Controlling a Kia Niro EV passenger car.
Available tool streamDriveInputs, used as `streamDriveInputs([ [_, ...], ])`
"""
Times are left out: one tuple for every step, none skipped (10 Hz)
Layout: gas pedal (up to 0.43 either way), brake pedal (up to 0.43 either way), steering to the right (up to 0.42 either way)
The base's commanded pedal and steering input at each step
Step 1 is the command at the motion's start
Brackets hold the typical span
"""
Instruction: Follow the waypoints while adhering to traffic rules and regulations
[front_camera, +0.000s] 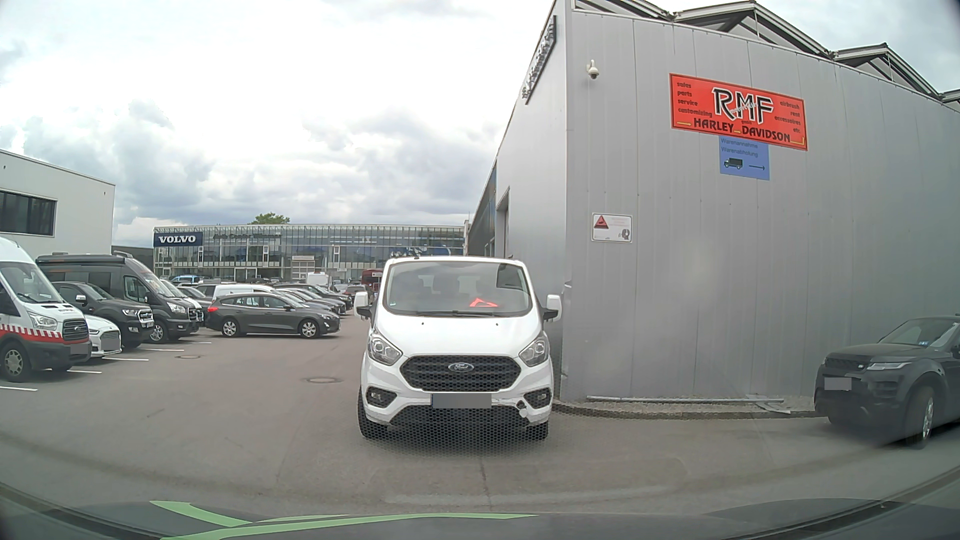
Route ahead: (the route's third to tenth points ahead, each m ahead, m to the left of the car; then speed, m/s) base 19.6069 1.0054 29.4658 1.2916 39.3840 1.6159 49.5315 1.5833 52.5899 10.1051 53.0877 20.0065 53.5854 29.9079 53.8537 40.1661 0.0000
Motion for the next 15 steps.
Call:
streamDriveInputs([
  [0.000,0.463,0.006],
  [0.000,0.463,0.006],
  [0.000,0.457,0.006],
  [0.000,0.457,0.006],
  [0.000,0.463,0.006],
  [0.000,0.457,0.006],
  [0.000,0.457,0.005],
  [0.000,0.457,0.006],
  [0.000,0.457,0.006],
  [0.000,0.457,0.006],
  [0.000,0.457,0.006],
  [0.000,0.457,0.006],
  [0.000,0.457,0.006],
  [0.000,0.457,0.006],
  [0.000,0.457,0.006],
])
